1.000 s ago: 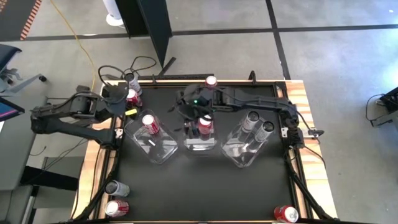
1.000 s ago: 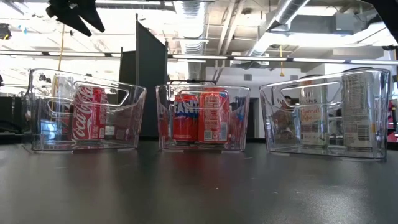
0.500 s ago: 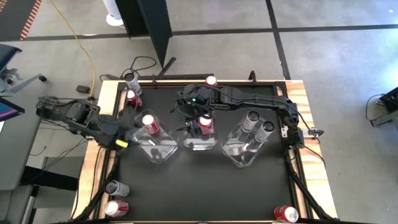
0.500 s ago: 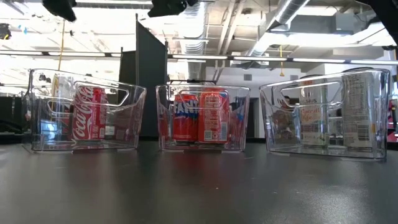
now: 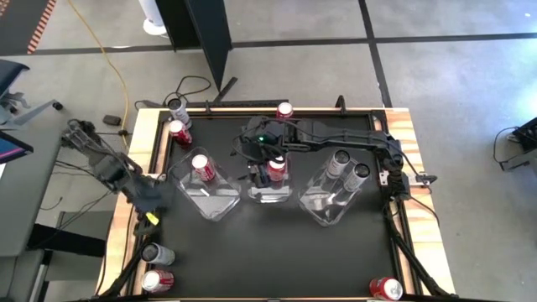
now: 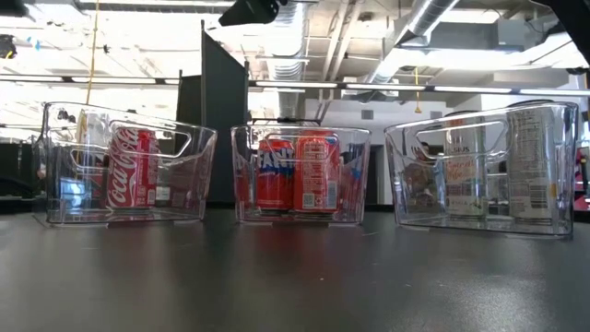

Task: Sort soda cans
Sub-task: Put the bottom white soda can into the right transparent bin

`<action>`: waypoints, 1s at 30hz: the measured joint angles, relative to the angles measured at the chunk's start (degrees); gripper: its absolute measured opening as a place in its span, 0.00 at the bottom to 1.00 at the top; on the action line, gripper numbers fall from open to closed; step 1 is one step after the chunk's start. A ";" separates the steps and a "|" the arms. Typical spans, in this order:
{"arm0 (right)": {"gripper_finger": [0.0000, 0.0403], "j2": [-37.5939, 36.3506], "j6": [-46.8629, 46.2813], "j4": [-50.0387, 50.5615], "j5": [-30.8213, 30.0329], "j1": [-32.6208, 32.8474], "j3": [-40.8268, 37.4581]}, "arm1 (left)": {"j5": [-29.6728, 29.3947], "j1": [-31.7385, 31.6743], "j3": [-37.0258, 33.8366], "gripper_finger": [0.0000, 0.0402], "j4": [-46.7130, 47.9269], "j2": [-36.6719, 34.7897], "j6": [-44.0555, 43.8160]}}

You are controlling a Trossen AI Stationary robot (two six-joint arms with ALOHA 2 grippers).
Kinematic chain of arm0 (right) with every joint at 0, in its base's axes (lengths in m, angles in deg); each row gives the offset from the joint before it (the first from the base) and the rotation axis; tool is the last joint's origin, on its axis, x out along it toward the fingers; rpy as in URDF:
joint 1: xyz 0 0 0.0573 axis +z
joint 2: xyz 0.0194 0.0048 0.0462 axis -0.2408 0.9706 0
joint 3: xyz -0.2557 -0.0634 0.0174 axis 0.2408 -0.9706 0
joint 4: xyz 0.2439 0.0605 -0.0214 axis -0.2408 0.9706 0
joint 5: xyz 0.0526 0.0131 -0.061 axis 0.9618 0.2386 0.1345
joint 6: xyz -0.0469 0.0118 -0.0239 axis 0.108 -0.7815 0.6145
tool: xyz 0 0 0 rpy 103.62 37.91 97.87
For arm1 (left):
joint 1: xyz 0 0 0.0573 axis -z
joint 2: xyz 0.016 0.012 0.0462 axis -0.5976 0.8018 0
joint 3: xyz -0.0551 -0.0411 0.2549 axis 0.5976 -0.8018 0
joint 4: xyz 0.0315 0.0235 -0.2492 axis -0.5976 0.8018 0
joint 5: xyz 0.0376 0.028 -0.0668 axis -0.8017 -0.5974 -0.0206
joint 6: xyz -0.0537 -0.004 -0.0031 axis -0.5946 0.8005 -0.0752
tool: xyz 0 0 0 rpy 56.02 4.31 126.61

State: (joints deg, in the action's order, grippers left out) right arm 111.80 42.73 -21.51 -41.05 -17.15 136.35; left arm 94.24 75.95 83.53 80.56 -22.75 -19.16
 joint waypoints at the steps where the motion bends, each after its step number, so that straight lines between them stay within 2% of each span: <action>1: 0.96 0.00 -0.59 -0.24 -0.03 0.33 0.00 | 1.08 1.32 0.00 0.83 0.20 1.26 -1.74; 6: 0.96 0.00 -1.48 -1.90 -1.17 2.40 0.02 | 4.53 8.17 0.62 0.82 3.89 7.99 -10.91; 10: 0.96 0.00 -1.55 -2.96 -3.89 4.29 0.02 | 6.43 12.36 4.00 0.81 7.60 12.79 -16.77; 19: 0.96 0.00 -0.37 -5.38 -5.93 7.15 -0.91 | 2.41 19.25 11.65 0.81 7.27 18.10 -28.77; 24: 0.96 0.00 0.06 -4.71 -6.70 7.93 -0.92 | 1.31 23.17 12.02 0.82 6.98 20.35 -32.11; 30: 0.96 0.01 3.88 -4.63 -7.83 8.98 -0.92 | 1.09 25.55 12.02 0.89 5.74 22.76 -34.26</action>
State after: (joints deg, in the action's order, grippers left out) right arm 111.81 46.62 -26.14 -48.88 -8.17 135.43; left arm 95.34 101.50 95.55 86.30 0.01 -53.43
